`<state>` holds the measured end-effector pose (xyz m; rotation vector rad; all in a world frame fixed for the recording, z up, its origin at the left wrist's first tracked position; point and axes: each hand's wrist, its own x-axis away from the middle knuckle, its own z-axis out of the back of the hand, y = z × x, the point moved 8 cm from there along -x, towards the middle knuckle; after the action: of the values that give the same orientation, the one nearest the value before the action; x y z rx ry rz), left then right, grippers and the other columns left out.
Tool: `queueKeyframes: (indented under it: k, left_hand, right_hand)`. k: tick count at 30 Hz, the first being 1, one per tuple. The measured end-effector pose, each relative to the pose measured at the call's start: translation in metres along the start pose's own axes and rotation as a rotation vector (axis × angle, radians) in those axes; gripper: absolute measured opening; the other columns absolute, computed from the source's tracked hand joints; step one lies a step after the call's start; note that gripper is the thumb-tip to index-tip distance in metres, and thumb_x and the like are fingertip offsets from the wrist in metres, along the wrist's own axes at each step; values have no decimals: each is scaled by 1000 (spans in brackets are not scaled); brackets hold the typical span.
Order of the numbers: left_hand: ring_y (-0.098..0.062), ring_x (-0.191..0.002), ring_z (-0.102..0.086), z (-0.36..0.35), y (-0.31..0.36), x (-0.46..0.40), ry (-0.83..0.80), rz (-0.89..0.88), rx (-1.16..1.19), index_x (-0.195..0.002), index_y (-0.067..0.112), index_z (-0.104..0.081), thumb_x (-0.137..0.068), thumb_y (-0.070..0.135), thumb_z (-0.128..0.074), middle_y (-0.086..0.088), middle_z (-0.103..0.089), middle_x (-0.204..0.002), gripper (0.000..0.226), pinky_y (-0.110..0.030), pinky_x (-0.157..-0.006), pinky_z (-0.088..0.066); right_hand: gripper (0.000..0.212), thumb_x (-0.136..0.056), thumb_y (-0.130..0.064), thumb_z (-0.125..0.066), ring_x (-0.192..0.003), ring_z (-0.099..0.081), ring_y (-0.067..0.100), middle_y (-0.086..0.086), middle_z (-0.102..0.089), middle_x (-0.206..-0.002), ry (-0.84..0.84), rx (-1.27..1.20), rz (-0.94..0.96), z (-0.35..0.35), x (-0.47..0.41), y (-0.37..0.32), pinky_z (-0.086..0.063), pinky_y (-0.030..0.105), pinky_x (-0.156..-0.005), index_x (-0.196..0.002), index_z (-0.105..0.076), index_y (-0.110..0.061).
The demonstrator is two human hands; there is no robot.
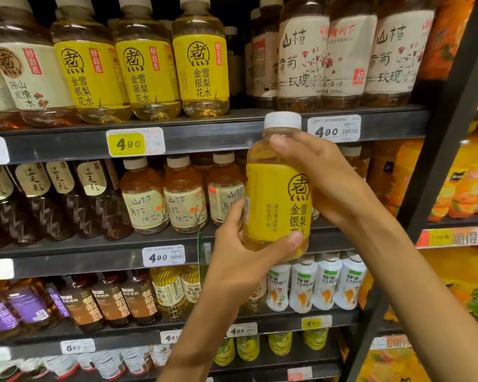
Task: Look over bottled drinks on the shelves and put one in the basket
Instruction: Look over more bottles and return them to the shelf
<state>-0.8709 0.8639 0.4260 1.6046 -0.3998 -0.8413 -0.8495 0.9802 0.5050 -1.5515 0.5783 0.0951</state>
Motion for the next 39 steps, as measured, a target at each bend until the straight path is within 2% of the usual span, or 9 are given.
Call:
queueKeyframes:
  k: [3,9,14,19,25,28,31,34,39]
  left_hand:
    - [-5,-98,-69,-1,-1,0,-57,9,159,-123,23,-55,-66,43,-80,11,-73,-107,65,-11,-74,-52]
    - [-19,-115,-63,-12,-3,1,-254,90,450,-111,22,-71,-62,57,-81,-3,-69,-121,61,-31,-94,-52]
    - [-15,-106,-68,-4,8,1,-61,-24,221,-119,19,-60,-64,56,-79,2,-72,-113,69,-23,-83,-54]
    - [-1,-88,-70,8,25,-4,122,-198,30,-119,25,-56,-64,36,-81,15,-73,-99,61,-11,-70,-52]
    - [-12,-106,-67,-5,10,-5,-145,-42,108,-120,25,-56,-49,64,-82,7,-72,-112,85,-25,-86,-54]
    - [-15,-110,-66,-9,8,2,-243,1,197,-123,20,-54,-60,52,-83,2,-71,-117,76,-24,-87,-53]
    - [-14,-107,-67,-8,10,4,-167,-29,199,-122,19,-56,-69,39,-76,2,-72,-114,60,-23,-83,-54]
    - [-10,-105,-67,-2,15,4,8,-76,161,-124,22,-55,-72,40,-78,6,-72,-113,60,-19,-84,-53]
    - [0,-97,-65,4,22,1,185,-156,-7,-132,20,-47,-63,45,-71,4,-66,-115,77,-9,-75,-49]
  right_hand:
    - [30,-77,-27,-66,-82,-67,17,4,-72,-89,-34,-134,15,-2,0,-6,-56,30,-74,-102,-66,-11]
    - [75,-58,-49,-83,-110,-57,33,11,-65,-113,-245,-259,99,-18,3,-17,-42,50,-102,-118,-61,-10]
    - [50,-90,-30,-54,-105,-63,23,11,-65,-113,-67,-55,157,-3,4,-26,-52,35,-89,-130,-51,0]
    - [46,-72,-37,-70,-105,-67,18,-3,-72,-106,-14,92,209,-1,10,-22,-52,30,-85,-115,-60,-23]
    - [52,-68,-30,-68,-97,-67,17,0,-72,-102,-103,6,195,-6,13,-31,-53,28,-82,-116,-60,-13]
    - [81,-53,-39,-85,-102,-64,28,10,-67,-109,-165,-62,169,-9,13,-31,-52,40,-91,-122,-55,-8]
    - [92,-61,-48,-84,-112,-57,37,21,-58,-121,-182,-108,135,-13,12,-29,-46,49,-97,-131,-46,-2]
    - [59,-84,-25,-60,-109,-62,21,10,-63,-120,-106,-80,127,-7,10,-28,-51,34,-90,-136,-43,-4]
    - [54,-76,-25,-72,-103,-67,16,0,-70,-107,-2,90,141,-8,8,-24,-54,31,-84,-125,-53,-13]
